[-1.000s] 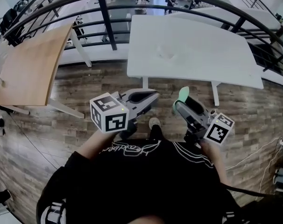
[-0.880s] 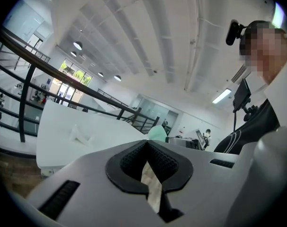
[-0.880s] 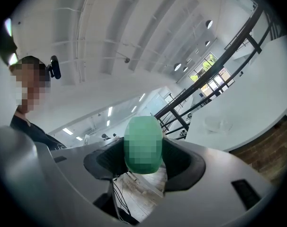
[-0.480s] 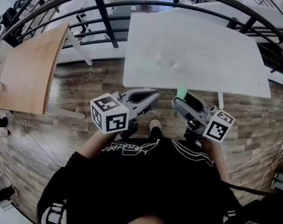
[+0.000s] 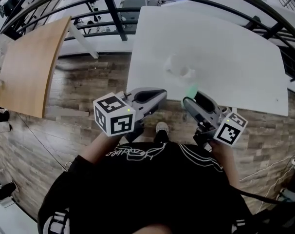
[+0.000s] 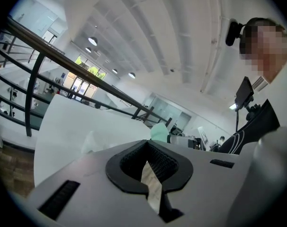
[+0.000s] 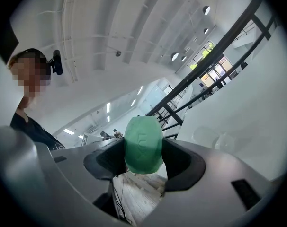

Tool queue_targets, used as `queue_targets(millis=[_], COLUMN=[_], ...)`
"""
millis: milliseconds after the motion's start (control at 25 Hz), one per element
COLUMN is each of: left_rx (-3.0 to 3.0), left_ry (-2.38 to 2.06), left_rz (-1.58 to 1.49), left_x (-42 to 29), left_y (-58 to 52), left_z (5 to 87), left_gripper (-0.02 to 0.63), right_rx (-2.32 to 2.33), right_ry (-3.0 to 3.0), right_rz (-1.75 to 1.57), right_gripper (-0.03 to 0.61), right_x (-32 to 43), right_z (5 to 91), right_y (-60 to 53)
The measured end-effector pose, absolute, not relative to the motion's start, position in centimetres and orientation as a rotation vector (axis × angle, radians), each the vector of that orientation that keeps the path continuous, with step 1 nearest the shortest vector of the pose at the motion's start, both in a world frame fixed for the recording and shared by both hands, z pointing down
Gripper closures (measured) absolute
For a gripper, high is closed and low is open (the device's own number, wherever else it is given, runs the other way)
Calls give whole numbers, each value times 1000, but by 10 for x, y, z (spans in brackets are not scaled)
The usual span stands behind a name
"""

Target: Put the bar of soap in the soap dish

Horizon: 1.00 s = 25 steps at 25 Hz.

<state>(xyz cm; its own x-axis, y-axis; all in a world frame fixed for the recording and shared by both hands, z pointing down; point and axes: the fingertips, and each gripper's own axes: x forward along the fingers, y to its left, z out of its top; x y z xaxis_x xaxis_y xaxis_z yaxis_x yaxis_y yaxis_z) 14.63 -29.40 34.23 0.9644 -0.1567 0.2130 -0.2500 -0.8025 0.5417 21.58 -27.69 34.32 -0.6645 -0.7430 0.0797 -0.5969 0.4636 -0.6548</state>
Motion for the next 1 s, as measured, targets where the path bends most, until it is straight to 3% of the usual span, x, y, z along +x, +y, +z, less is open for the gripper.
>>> queue_targets(millis=[1000], left_rx=[2423], left_ry=[-345], left_rz=[217], left_x=[168], left_y=[-350], left_z=[393], left_gripper=[606], right_rx=[-1207], right_ry=[2590], right_rz=[-1020], right_gripper=[351], right_x=[240], right_z=[390], right_y=[-339])
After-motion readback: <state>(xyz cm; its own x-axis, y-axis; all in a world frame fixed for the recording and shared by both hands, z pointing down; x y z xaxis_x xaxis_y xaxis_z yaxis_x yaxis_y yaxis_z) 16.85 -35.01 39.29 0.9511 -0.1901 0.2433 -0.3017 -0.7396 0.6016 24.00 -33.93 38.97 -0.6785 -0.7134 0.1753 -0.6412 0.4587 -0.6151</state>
